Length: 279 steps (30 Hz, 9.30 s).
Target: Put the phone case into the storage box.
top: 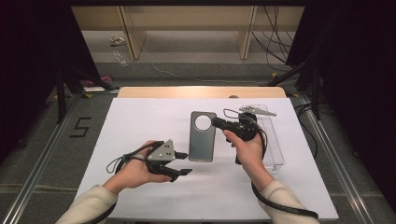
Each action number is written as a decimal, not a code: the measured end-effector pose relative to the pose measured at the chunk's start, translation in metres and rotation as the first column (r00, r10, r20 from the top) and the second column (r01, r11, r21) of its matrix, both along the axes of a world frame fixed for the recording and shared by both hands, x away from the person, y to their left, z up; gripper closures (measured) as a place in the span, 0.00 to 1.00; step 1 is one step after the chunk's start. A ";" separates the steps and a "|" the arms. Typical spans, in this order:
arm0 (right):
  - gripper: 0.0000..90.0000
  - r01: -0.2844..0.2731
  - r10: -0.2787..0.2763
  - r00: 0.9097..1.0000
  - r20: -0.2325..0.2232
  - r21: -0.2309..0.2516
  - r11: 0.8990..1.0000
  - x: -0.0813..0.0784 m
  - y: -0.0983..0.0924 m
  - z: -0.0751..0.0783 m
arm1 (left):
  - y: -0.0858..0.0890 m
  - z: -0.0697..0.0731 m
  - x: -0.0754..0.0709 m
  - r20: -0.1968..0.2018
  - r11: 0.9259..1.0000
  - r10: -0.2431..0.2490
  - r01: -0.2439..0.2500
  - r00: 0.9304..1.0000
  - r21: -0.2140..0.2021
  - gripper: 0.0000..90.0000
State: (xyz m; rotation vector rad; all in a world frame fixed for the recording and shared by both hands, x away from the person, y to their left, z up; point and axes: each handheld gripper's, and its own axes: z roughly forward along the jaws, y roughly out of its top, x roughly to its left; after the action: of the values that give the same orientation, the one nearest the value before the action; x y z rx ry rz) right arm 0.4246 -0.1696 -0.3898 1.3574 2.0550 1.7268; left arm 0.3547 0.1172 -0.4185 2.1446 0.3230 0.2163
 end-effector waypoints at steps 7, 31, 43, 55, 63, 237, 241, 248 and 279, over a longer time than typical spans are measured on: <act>0.93 0.008 -0.007 1.000 0.020 -0.016 1.000 0.000 -0.003 0.004 | 0.011 -0.005 -0.004 -0.027 0.993 0.096 -0.097 0.995 -0.064 0.37; 0.92 0.013 -0.012 0.999 0.043 -0.033 0.999 0.000 -0.007 0.010 | 0.042 -0.008 -0.006 0.000 0.905 0.407 -0.403 0.913 -0.139 0.12; 0.92 0.016 -0.013 0.998 0.060 -0.045 0.999 0.000 -0.008 0.013 | 0.050 -0.012 -0.009 0.000 0.896 0.429 -0.426 0.903 -0.123 0.07; 0.92 0.019 -0.013 0.996 0.083 -0.068 0.997 0.001 -0.013 0.017 | 0.055 -0.014 -0.010 0.006 0.889 0.446 -0.442 0.895 -0.116 0.09; 0.93 0.029 -0.020 0.994 0.110 -0.080 0.996 0.001 -0.017 0.022 | 0.056 -0.015 -0.009 0.002 0.883 0.456 -0.453 0.890 -0.120 0.09; 0.92 0.253 -0.246 0.954 0.171 -0.023 0.967 0.003 -0.109 0.065 | 0.062 -0.018 -0.009 0.017 0.869 0.488 -0.484 0.872 -0.101 0.08; 0.92 0.259 -0.251 0.952 0.175 -0.021 0.966 0.003 -0.111 0.065 | 0.062 -0.018 -0.009 0.017 0.869 0.488 -0.485 0.872 -0.102 0.08; 0.92 0.266 -0.259 0.949 0.179 -0.018 0.964 0.002 -0.114 0.067 | 0.062 -0.018 -0.009 0.016 0.867 0.492 -0.488 0.871 -0.105 0.08; 0.92 0.316 -0.309 0.932 0.189 -0.012 0.949 0.001 -0.132 0.071 | 0.064 -0.018 -0.008 0.017 0.864 0.497 -0.493 0.868 -0.106 0.08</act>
State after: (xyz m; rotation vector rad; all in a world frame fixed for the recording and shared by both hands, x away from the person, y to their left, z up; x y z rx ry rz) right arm 0.4260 -0.3012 -0.3186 1.3658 1.6627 1.5953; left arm 0.3470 0.1808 -0.4365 1.9205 0.8448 0.5298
